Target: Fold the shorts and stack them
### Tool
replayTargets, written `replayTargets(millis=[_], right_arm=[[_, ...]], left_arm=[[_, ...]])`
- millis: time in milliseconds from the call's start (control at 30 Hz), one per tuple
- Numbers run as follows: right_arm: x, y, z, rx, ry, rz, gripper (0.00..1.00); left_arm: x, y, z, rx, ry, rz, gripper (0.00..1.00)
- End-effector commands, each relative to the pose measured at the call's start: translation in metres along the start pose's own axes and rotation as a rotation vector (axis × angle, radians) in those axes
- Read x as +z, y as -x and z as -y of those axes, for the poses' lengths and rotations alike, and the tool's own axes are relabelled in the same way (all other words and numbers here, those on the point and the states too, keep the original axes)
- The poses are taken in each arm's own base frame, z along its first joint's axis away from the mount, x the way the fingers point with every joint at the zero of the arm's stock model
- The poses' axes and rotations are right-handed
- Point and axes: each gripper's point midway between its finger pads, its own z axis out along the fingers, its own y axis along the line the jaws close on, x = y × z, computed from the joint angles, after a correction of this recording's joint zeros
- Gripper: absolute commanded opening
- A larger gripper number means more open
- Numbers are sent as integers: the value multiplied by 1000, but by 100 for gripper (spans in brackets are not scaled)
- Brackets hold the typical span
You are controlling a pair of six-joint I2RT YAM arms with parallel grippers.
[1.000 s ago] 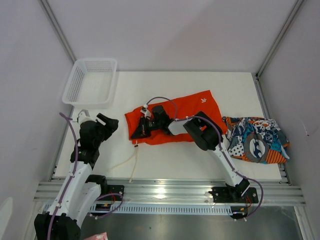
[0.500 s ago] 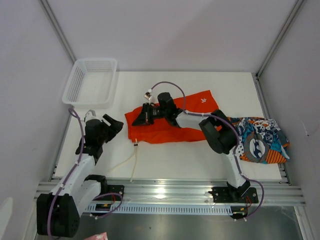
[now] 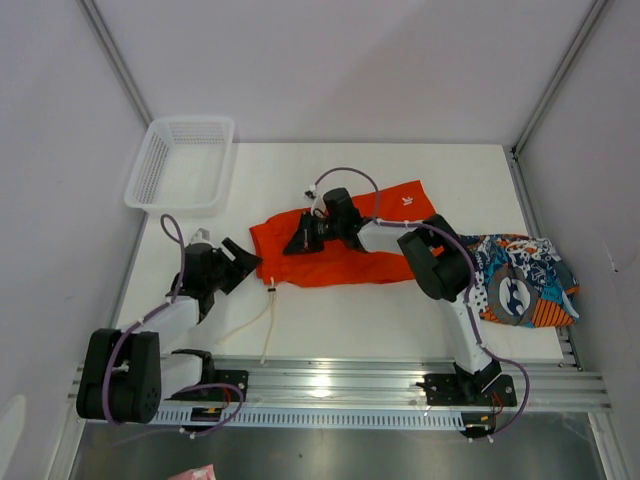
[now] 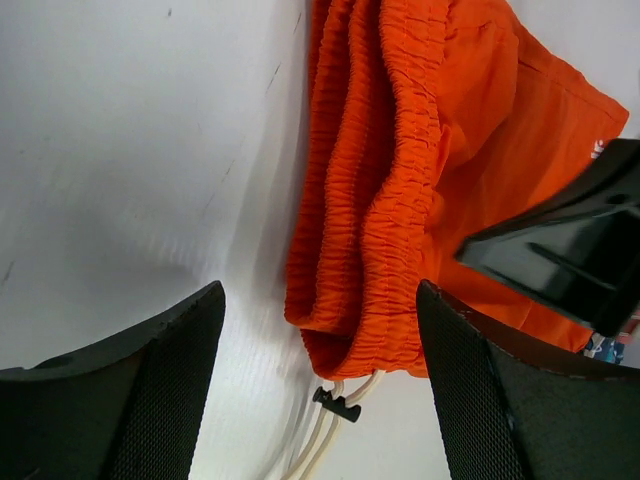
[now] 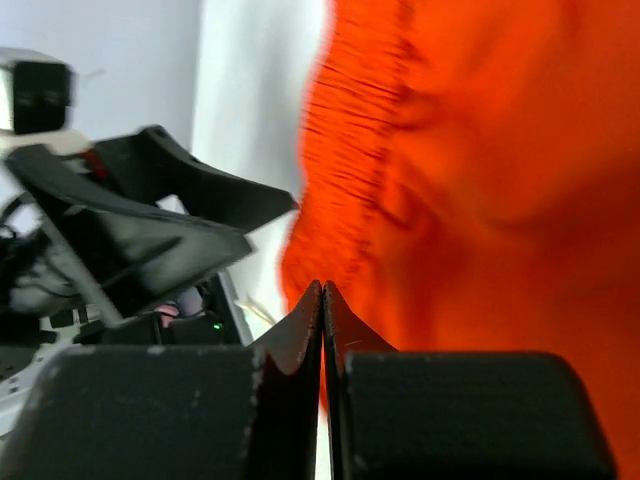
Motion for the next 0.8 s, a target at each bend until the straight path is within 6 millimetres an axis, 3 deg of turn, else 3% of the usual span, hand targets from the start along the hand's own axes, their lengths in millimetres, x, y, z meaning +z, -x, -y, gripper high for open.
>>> replayTargets(millis=[0, 167, 400, 767], right_arm=[[12, -4, 6, -3, 10, -23, 0], [20, -9, 11, -7, -14, -32, 0], [26, -22, 48, 23, -131, -63, 0], [33, -42, 79, 4, -258, -110, 0]], left_arm=[[6, 9, 22, 1, -112, 17, 80], [19, -4, 21, -28, -141, -43, 80], [33, -13, 19, -53, -150, -88, 82], [51, -30, 11, -85, -143, -147, 82]])
